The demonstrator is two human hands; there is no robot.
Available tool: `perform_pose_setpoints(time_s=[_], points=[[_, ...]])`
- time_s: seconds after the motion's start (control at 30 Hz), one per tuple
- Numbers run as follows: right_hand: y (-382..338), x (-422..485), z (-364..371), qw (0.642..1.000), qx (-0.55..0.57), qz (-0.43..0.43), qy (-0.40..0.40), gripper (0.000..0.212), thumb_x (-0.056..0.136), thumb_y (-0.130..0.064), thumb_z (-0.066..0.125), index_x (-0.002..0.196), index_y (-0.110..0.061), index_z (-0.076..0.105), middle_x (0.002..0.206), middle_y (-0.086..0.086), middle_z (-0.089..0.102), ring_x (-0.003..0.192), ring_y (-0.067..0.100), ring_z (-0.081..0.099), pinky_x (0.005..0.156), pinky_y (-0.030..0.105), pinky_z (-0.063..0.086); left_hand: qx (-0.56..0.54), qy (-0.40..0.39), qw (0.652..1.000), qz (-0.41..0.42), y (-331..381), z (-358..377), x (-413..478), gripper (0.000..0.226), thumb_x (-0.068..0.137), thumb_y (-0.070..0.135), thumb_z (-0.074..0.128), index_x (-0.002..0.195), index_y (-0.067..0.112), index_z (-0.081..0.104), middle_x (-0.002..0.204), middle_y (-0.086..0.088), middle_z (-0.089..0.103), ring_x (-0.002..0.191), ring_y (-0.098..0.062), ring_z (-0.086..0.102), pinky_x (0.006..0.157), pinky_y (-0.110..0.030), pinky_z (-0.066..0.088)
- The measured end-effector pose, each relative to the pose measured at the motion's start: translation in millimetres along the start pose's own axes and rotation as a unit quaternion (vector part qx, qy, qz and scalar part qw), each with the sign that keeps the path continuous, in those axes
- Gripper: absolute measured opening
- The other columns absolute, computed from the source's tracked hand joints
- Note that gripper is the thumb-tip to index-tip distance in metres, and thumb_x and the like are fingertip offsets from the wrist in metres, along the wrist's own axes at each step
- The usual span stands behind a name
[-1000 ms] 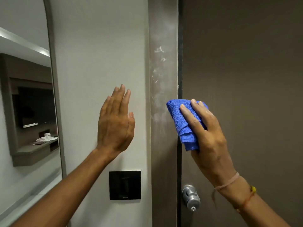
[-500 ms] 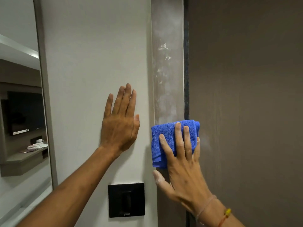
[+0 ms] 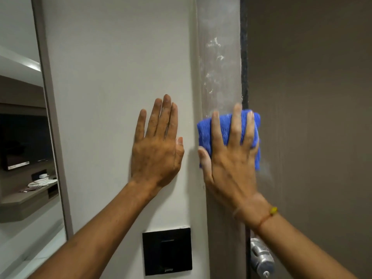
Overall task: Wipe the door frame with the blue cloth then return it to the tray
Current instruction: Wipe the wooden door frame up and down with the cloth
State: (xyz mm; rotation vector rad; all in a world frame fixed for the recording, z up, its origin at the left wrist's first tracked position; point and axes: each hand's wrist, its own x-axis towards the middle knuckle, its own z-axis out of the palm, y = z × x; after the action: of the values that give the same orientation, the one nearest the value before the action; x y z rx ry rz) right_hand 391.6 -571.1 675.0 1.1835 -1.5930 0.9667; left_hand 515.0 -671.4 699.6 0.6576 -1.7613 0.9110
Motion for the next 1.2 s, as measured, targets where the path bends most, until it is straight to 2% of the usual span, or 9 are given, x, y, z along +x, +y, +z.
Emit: perform_pose_setpoints(time_s=[0.13,0.23,0.4,0.57,0.7,0.87,0.93,1.07,1.2], points=[[-1.6,67.4,-17.9,1.000,0.001,-0.001,0.016,0.066,0.092,-0.052,0.024,0.149,-0.022,0.011,0.157,0.021,0.009,0.143,0.044,0.003,0.104,0.071,0.023,0.004,-0.002,1.000,-0.003,-0.3,0.9,-1.2,0.065,0.093,0.034,0.026,0.148,0.007,0.005,0.158,-0.015,0.006,0.146,-0.026,0.001,0.119,-0.047,0.006],[-2.3,85.2,-21.7,1.000,-0.013,-0.016,0.022,0.064,0.092,-0.050,0.024,0.149,-0.023,0.013,0.157,0.020,0.011,0.143,0.044,0.005,0.104,0.071,0.024,0.007,0.000,1.000,-0.003,0.0,0.8,-0.4,0.065,0.093,0.035,0.026,0.148,0.007,0.005,0.158,-0.014,0.006,0.146,-0.027,0.002,0.119,-0.047,0.006],[9.3,16.7,-7.4,0.999,0.025,0.019,0.029,0.061,0.092,-0.045,0.029,0.148,-0.024,0.017,0.157,0.020,0.014,0.143,0.042,0.008,0.105,0.063,0.031,-0.014,0.006,1.000,-0.009,2.9,-1.2,1.3,0.065,0.092,0.033,0.024,0.148,0.006,0.004,0.157,-0.014,0.004,0.146,-0.027,0.003,0.119,-0.047,0.008],[21.6,-6.9,-5.1,1.000,0.020,0.012,0.004,0.059,0.092,-0.043,0.031,0.145,-0.018,0.028,0.151,0.026,0.027,0.138,0.047,0.023,0.102,0.060,0.038,-0.027,0.020,0.999,-0.022,5.1,-12.2,42.0,0.064,0.090,0.028,0.029,0.147,0.003,0.009,0.157,-0.017,0.010,0.146,-0.027,0.004,0.119,-0.047,0.010],[22.2,28.5,-17.0,1.000,0.017,-0.017,0.007,0.060,0.093,-0.045,0.030,0.147,-0.021,0.022,0.153,0.025,0.022,0.139,0.046,0.020,0.099,0.060,0.041,-0.032,0.021,0.998,-0.053,7.1,-16.7,72.0,0.064,0.092,0.028,0.027,0.147,0.004,0.007,0.158,-0.017,0.007,0.146,-0.027,0.003,0.120,-0.045,0.005],[8.8,128.7,-36.9,0.998,0.031,0.008,0.046,0.060,0.095,-0.045,0.030,0.149,-0.024,0.012,0.157,0.021,0.008,0.142,0.044,0.007,0.099,0.066,0.035,-0.022,0.035,0.996,-0.076,12.7,-13.5,73.6,0.063,0.092,0.030,0.021,0.147,0.004,0.007,0.158,-0.017,0.007,0.146,-0.026,0.002,0.120,-0.044,0.005],[4.5,141.2,-38.0,0.998,0.028,0.014,0.057,0.060,0.096,-0.045,0.030,0.149,-0.023,0.010,0.157,0.021,0.008,0.142,0.044,0.006,0.101,0.066,0.035,-0.018,0.035,0.996,-0.077,13.3,-14.1,73.2,0.063,0.091,0.031,0.019,0.147,0.004,0.008,0.157,-0.017,0.008,0.146,-0.026,0.004,0.120,-0.044,0.005],[1.5,103.9,-25.9,0.996,0.035,0.038,0.070,0.060,0.095,-0.044,0.029,0.148,-0.023,0.011,0.157,0.020,0.010,0.143,0.042,0.007,0.100,0.065,0.038,-0.018,0.035,0.996,-0.077,13.8,-14.8,73.7,0.063,0.091,0.030,0.019,0.147,0.003,0.010,0.157,-0.017,0.009,0.146,-0.027,0.006,0.119,-0.044,0.006],[7.1,56.6,-15.1,0.998,0.031,0.024,0.047,0.060,0.092,-0.045,0.027,0.146,-0.020,0.023,0.153,0.024,0.024,0.140,0.045,0.021,0.095,0.063,0.045,-0.029,0.038,0.996,-0.078,13.5,-14.9,73.5,0.063,0.090,0.031,0.019,0.146,0.003,0.011,0.156,-0.017,0.011,0.145,-0.028,0.006,0.119,-0.045,0.009]])
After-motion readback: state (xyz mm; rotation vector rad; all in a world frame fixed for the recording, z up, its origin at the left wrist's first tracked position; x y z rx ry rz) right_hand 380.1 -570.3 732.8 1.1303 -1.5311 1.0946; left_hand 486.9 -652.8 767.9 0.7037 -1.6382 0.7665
